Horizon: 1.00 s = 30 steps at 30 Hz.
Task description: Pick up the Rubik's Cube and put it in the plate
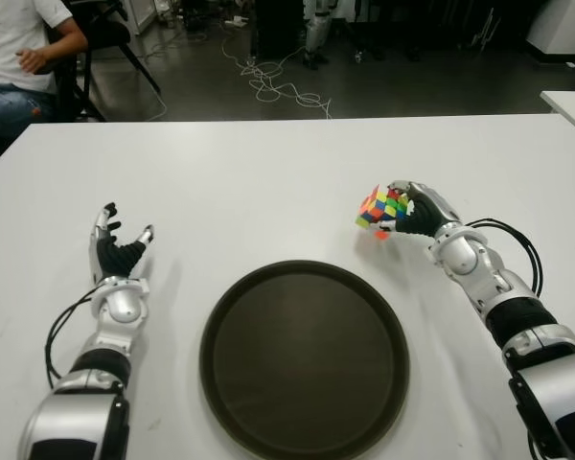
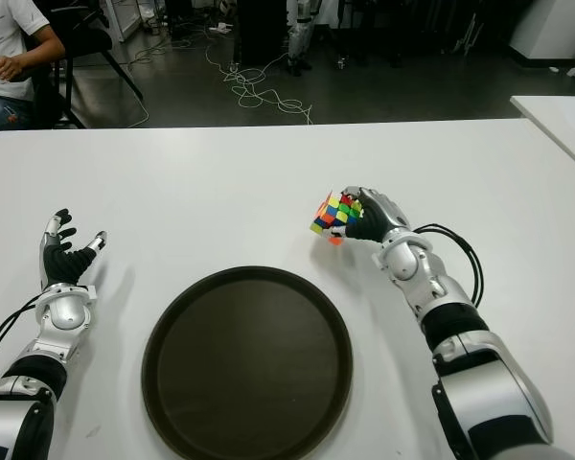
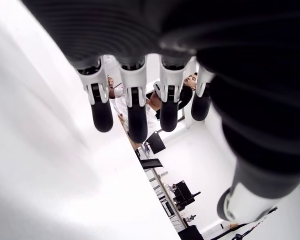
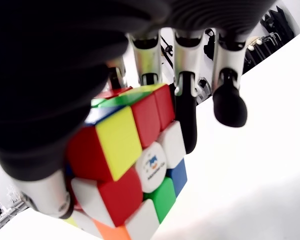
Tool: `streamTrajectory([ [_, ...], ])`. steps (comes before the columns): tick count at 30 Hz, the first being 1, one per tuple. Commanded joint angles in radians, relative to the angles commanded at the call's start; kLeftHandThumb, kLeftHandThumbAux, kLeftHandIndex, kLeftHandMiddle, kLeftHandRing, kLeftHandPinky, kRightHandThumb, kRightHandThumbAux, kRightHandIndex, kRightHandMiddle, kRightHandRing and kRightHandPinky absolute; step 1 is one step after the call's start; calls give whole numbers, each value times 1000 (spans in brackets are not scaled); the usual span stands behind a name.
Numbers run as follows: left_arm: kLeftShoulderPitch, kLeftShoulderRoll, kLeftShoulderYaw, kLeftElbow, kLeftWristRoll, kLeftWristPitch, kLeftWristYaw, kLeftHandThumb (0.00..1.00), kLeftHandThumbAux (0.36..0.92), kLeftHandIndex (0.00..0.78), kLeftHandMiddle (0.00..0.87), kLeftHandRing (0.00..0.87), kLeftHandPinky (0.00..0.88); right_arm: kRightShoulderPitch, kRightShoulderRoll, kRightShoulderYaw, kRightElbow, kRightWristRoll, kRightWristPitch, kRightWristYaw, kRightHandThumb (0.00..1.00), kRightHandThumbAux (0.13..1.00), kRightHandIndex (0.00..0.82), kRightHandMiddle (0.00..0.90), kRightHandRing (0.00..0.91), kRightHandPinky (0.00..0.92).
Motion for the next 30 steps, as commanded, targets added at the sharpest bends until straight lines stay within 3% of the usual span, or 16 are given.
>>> streamTrajectory([
  [9,0,0,4,3,-7,1,-11,20,737,107,148,153,141,7,19,-41,6,44,-31,-26,699,724,436,780,793,788],
  [15,0,0,7,4,-12,-2,-18,11,733,109,143,150,161,19,45,-105,18,133,-151,-22,691,727,436,779,796,788],
  [19,1,1,5,3,-9,-7,-18,19,729,112,147,157,164,24,79,-162,-13,240,-237,47,683,728,435,779,799,789],
  [30,1,1,4,3,-6,1,-10,12,730,106,146,146,148,41,131,-227,-77,383,-297,195,679,726,434,798,819,805],
])
